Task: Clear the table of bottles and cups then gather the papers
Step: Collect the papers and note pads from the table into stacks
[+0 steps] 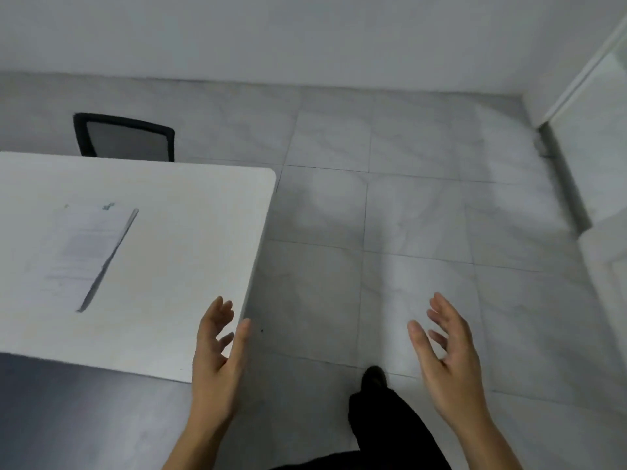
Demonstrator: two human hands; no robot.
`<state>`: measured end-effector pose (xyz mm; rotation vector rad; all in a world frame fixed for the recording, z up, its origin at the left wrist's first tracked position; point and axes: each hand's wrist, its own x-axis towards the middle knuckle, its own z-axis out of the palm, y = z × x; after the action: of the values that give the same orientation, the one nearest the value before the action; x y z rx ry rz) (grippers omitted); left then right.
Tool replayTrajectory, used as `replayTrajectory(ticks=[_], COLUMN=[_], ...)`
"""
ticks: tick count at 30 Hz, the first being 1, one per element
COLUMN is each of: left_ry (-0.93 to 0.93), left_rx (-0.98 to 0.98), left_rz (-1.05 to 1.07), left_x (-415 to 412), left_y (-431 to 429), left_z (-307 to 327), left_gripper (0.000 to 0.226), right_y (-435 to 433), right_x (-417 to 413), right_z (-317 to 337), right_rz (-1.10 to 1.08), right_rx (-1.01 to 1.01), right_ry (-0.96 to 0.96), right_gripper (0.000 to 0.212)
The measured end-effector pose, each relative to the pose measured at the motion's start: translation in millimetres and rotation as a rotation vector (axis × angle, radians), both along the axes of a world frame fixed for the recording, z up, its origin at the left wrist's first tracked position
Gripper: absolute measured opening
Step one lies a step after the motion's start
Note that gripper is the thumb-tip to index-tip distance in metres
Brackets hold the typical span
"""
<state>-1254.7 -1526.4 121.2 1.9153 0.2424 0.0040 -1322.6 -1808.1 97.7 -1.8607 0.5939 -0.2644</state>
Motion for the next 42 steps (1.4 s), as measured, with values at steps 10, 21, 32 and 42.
replayTrajectory(ticks=[10, 21, 32, 42], left_ry=[-0.029, -0.09, -0.221, -0.195], left_rx=[-0.024, -0.1, -0.15, -0.119], left_rz=[0.219, 0.362, 0.325, 0.811], left_x=[178, 477, 789, 942], left_y=[-79, -94, -89, -46], left_z=[44, 11, 31, 47], left_gripper=[0.051, 0.048, 0.067, 0.058], right_y=[-90, -85, -80, 31], right_x=[255, 589, 893, 1191], right_z=[49, 45, 63, 73], right_rz=[0.223, 0.421, 0.481, 0.978], right_rx=[-0.017, -0.036, -0.019, -0.002], right_ry=[-0.033, 0.013, -0.092, -0.032], right_gripper=[0.062, 0.057, 0.056, 0.06])
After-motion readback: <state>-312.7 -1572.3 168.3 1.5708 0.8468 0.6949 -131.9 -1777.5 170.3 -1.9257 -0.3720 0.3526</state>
